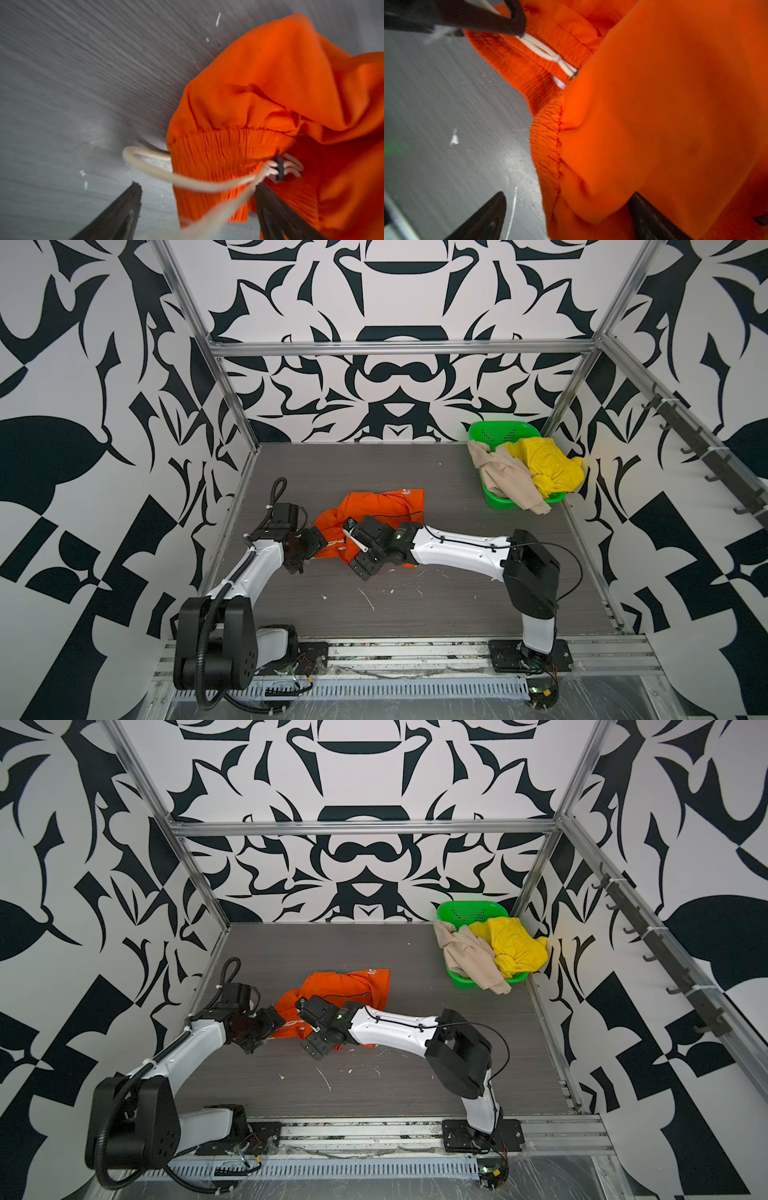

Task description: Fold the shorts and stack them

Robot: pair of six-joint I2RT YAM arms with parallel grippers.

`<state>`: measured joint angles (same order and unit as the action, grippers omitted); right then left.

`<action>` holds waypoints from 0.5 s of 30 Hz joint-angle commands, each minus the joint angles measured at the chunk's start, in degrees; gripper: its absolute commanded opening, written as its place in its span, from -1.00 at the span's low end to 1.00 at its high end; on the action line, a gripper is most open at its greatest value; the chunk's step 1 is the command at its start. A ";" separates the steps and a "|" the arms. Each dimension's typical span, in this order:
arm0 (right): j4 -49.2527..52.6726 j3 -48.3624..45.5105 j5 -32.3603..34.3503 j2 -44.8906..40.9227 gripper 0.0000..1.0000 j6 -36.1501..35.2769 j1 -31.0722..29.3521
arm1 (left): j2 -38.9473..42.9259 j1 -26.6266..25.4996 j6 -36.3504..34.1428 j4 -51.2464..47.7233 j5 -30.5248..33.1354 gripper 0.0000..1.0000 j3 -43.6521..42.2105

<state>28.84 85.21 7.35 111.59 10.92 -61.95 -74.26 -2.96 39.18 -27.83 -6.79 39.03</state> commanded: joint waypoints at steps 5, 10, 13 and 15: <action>0.96 4.20 10.45 4.17 0.50 -1.96 0.50 | -7.04 0.23 1.08 6.33 -0.29 0.05 0.60; 0.50 4.15 9.68 1.97 -0.30 -1.07 1.03 | -1.54 0.16 -0.51 0.94 3.58 -0.52 4.01; -0.09 3.90 5.80 -2.31 -0.92 -0.35 2.70 | 6.96 0.19 -2.73 -5.82 7.35 -0.65 8.10; -1.12 3.41 1.58 -6.02 -1.00 -0.22 4.04 | 12.56 0.16 -5.28 -9.86 9.53 -0.70 11.81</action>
<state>29.28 87.24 12.78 113.27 10.09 -59.92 -68.73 -2.96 37.23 -30.76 -2.24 45.36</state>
